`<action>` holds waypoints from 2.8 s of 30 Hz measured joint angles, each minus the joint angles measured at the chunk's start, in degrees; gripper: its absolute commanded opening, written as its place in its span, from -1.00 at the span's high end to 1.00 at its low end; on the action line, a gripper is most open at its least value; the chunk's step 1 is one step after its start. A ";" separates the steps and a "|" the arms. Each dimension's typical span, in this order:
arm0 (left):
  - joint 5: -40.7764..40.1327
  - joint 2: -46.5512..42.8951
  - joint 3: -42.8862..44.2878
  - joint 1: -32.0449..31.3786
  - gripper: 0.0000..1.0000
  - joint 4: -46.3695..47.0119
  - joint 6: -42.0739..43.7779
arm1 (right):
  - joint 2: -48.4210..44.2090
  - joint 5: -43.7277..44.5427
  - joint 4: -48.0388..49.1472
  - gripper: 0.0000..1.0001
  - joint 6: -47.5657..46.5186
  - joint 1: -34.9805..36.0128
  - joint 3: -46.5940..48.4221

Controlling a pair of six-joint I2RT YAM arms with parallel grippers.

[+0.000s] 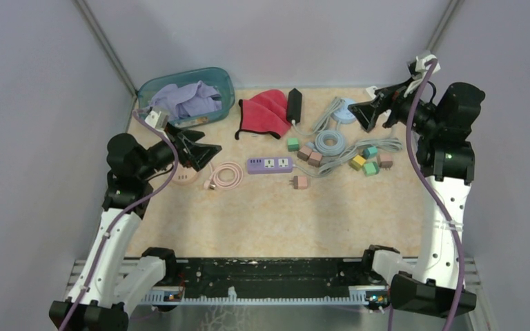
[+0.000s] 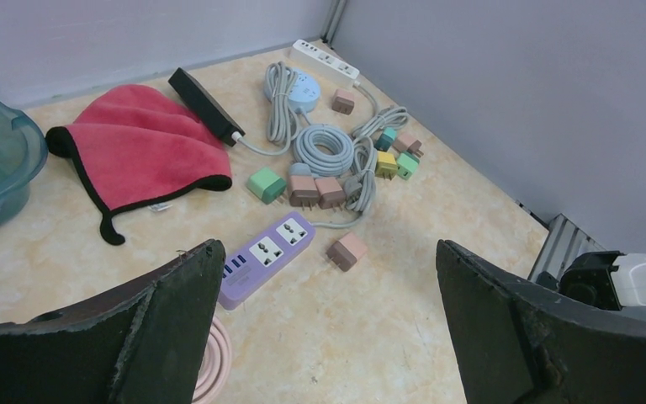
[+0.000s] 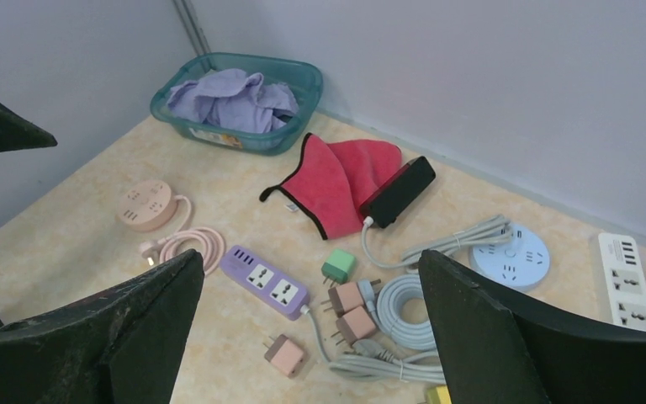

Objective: Pull the plug off the socket
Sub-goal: Reset both arms

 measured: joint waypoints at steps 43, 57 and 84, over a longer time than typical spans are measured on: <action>-0.39 -1.29 0.13 0.00 -1.00 -2.08 0.85 | -0.83 1.22 -2.84 -0.98 -1.07 0.00 -0.11; -0.48 -1.51 0.20 0.00 -1.00 -3.19 1.18 | -0.92 2.25 -3.15 -0.98 -1.64 0.00 -0.11; -1.31 -2.49 0.20 0.00 -1.00 -4.50 2.25 | -1.44 3.02 -3.63 -0.98 -1.86 0.00 -0.11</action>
